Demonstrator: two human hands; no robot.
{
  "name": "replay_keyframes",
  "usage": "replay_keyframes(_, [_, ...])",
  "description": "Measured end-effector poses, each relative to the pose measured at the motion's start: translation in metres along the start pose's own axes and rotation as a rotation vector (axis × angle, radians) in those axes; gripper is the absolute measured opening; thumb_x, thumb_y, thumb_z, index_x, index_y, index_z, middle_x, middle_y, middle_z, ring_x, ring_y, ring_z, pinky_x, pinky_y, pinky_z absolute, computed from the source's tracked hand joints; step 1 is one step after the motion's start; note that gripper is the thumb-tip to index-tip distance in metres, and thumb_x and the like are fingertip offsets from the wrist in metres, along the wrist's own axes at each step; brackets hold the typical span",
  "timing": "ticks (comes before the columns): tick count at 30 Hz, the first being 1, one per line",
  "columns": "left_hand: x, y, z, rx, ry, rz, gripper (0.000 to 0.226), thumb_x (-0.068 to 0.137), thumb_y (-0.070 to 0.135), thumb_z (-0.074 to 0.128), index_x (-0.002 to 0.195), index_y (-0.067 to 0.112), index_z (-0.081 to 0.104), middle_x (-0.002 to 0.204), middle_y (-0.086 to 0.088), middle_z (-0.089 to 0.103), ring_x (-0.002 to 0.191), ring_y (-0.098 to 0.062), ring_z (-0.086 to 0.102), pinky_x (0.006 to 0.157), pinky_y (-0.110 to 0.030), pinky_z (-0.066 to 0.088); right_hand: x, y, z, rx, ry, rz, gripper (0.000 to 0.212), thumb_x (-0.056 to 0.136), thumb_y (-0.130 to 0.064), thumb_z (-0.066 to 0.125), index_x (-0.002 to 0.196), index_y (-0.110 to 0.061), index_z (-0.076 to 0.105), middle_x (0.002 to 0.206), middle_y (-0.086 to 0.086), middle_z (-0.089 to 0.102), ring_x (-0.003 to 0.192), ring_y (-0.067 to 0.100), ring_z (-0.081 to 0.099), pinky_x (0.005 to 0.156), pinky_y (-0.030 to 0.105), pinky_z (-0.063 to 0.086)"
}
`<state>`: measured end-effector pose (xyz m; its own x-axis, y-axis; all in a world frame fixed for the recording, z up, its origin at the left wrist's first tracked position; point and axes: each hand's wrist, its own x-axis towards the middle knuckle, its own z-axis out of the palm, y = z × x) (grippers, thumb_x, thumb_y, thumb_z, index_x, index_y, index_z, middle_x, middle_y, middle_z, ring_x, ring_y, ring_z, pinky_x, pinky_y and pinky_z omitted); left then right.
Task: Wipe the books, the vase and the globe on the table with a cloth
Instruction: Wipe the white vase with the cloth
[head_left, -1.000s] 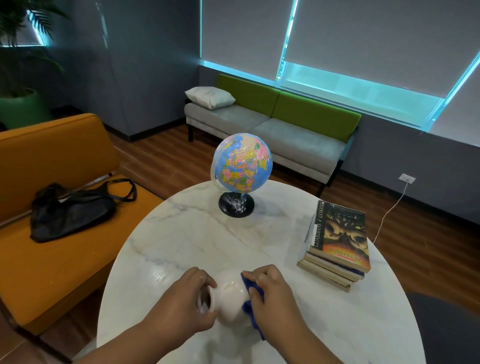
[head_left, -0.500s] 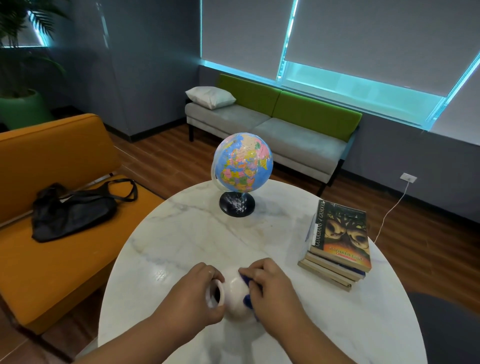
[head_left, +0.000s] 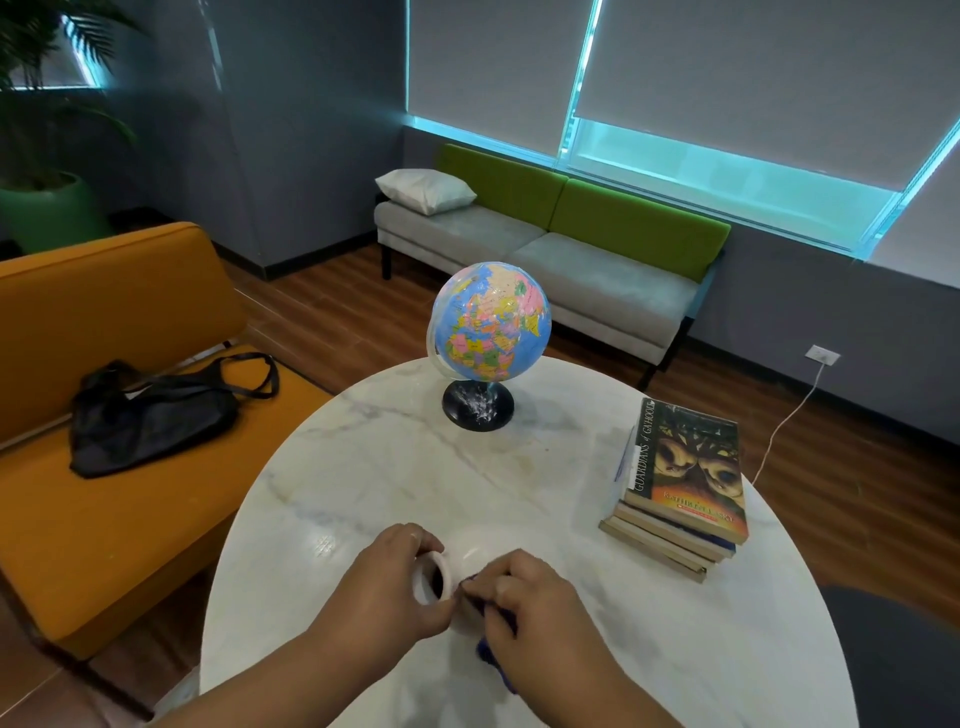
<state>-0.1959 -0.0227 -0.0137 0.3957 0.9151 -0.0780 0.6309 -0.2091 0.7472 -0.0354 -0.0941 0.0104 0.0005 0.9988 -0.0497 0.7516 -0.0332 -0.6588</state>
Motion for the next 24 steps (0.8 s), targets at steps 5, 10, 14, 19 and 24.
replay_keyframes(5, [0.001, 0.017, 0.003, -0.020, -0.027, -0.015, 0.045, 0.074, 0.027, 0.071, 0.113, 0.033, 0.050, 0.106, 0.015, 0.057, 0.089, -0.008, 0.061, 0.077, -0.022, 0.053, 0.022, -0.019, -0.006, 0.174, 0.074, 0.127, 0.042, 0.092, -0.009, 0.046, 0.121, -0.037, 0.058, 0.109, -0.021, 0.057, 0.088, -0.001, 0.058, 0.071, 0.000, 0.042])
replay_keyframes(10, [0.000, 0.021, -0.003, -0.038, -0.107, -0.040, 0.092, 0.067, 0.022, 0.083, 0.135, 0.045, 0.025, 0.098, 0.025, 0.052, 0.085, -0.006, 0.061, 0.075, -0.017, 0.053, 0.016, -0.014, -0.005, 0.278, 0.036, 0.206, 0.037, 0.090, -0.012, 0.052, 0.118, -0.035, 0.053, 0.109, -0.018, 0.060, 0.099, -0.003, 0.057, 0.082, 0.006, 0.045])
replay_keyframes(14, [-0.007, 0.027, -0.002, -0.029, -0.131, -0.018, 0.091, 0.073, 0.023, 0.078, 0.141, 0.042, 0.020, 0.110, 0.021, 0.051, 0.090, -0.008, 0.058, 0.081, -0.015, 0.051, 0.021, -0.016, -0.010, 0.275, 0.012, 0.234, 0.034, 0.090, -0.013, 0.053, 0.118, -0.032, 0.054, 0.104, -0.016, 0.062, 0.094, 0.000, 0.060, 0.084, 0.013, 0.049])
replay_keyframes(19, [-0.008, 0.032, 0.000, -0.038, -0.130, -0.007, 0.089, 0.077, 0.023, 0.076, 0.133, 0.052, 0.015, 0.103, 0.031, 0.048, 0.085, 0.003, 0.058, 0.066, -0.003, 0.045, 0.037, -0.022, -0.015, 0.224, 0.050, 0.221, 0.034, 0.092, -0.014, 0.049, 0.120, -0.033, 0.053, 0.111, -0.012, 0.062, 0.095, 0.005, 0.059, 0.083, 0.017, 0.049])
replay_keyframes(24, [-0.003, 0.015, 0.001, -0.125, -0.053, -0.082, 0.070, 0.067, 0.025, 0.081, 0.121, 0.042, 0.041, 0.098, 0.017, 0.059, 0.085, -0.005, 0.064, 0.076, -0.018, 0.054, 0.012, -0.007, -0.001, -0.010, 0.052, -0.025, 0.034, 0.090, -0.013, 0.048, 0.112, -0.032, 0.065, 0.107, -0.017, 0.050, 0.099, -0.001, 0.049, 0.082, 0.003, 0.037])
